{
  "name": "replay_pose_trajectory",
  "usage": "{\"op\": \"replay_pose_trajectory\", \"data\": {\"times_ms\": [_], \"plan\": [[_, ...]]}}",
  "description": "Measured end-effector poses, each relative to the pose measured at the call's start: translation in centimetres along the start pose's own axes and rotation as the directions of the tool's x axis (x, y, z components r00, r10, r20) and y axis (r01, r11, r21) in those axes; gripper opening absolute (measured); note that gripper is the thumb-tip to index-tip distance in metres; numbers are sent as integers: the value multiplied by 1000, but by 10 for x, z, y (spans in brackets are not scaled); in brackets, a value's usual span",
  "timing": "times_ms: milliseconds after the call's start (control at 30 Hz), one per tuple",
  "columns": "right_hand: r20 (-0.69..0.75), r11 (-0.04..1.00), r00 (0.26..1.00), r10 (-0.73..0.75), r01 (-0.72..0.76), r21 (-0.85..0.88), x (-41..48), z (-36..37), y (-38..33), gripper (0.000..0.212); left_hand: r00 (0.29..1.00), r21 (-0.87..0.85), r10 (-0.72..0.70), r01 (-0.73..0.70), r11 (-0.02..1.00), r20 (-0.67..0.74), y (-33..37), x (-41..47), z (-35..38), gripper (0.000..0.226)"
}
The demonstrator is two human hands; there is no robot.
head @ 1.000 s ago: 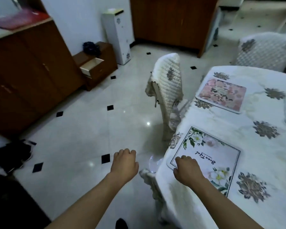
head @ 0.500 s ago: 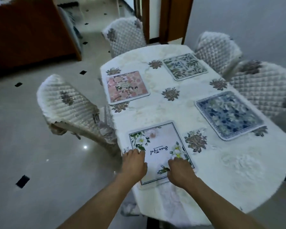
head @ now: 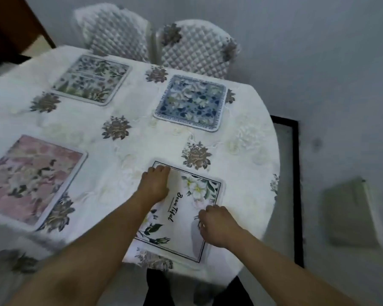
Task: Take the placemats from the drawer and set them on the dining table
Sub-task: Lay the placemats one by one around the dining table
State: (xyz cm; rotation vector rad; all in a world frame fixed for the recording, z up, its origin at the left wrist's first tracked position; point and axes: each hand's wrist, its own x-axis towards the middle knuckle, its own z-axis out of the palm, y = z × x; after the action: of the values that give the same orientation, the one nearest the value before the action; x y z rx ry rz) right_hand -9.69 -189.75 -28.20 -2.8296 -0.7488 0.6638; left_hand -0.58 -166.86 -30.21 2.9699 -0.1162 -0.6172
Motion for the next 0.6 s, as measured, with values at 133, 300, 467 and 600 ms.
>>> {"op": "replay_pose_trajectory", "data": {"times_ms": [133, 300, 467, 600], "plan": [[5, 983, 985, 173, -173, 55, -24, 11, -23, 32, 975, 48, 214, -217, 975, 50, -2, 45, 0, 75], [-27, 944, 948, 317, -312, 109, -40, 24, -42, 28, 941, 98, 331, -337, 936, 78, 23, 72, 3, 69], [-45, 903, 910, 411, -400, 156, -54, 28, -52, 26, 954, 81, 299, -299, 951, 8, 36, 75, 1, 34], [-61, 873, 890, 451, -426, 238, -68, 30, -61, 26, 949, -72, 314, -311, 948, 27, 34, 54, -17, 16]]}}
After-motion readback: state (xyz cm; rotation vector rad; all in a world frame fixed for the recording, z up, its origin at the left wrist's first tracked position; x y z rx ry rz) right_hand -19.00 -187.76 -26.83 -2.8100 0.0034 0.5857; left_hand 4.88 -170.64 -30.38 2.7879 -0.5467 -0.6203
